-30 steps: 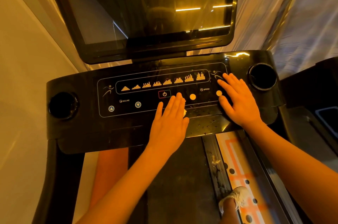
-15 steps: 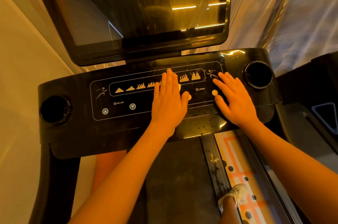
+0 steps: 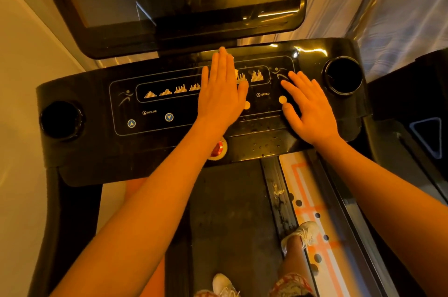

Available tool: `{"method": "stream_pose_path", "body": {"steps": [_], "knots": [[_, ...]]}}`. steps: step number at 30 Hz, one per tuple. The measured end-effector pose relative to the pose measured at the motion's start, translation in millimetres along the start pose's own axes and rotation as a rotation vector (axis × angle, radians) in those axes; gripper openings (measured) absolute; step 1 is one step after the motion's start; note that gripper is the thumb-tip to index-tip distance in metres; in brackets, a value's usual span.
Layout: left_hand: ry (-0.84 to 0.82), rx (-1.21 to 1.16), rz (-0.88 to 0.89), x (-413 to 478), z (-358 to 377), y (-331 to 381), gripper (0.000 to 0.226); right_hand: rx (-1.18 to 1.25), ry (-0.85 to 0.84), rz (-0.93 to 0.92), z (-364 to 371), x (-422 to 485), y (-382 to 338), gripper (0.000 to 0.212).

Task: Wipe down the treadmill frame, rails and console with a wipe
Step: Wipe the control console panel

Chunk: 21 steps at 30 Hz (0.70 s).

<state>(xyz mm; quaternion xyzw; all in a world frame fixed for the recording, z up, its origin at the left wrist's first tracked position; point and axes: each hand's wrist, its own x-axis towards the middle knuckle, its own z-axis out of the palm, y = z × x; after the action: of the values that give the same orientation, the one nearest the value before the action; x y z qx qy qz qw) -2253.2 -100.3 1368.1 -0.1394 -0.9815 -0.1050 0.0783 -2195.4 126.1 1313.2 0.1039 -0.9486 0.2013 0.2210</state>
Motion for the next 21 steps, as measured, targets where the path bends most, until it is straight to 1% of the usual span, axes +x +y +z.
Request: {"method": "stream_pose_path", "body": {"steps": [4, 8, 16, 18, 21], "knots": [[0.015, -0.002, 0.008, -20.3, 11.5, 3.2, 0.072, 0.009, 0.008, 0.000, 0.7, -0.1, 0.6, 0.054], [-0.012, 0.026, 0.028, -52.9, 22.7, 0.8, 0.071, 0.015, 0.011, 0.001, 0.6, 0.3, 1.7, 0.054], [0.013, 0.048, 0.003, -3.8, 5.8, 0.4, 0.068, 0.018, 0.016, 0.002, -0.7, -0.2, 0.2, 0.054], [0.028, 0.021, 0.002, -10.0, 9.2, 2.9, 0.069, 0.021, 0.013, 0.000, -1.0, -0.6, 0.0, 0.054], [0.018, 0.019, 0.004, -42.5, 20.4, 7.4, 0.070, 0.017, 0.013, 0.000, 1.4, -0.5, 0.4, 0.054]]}}
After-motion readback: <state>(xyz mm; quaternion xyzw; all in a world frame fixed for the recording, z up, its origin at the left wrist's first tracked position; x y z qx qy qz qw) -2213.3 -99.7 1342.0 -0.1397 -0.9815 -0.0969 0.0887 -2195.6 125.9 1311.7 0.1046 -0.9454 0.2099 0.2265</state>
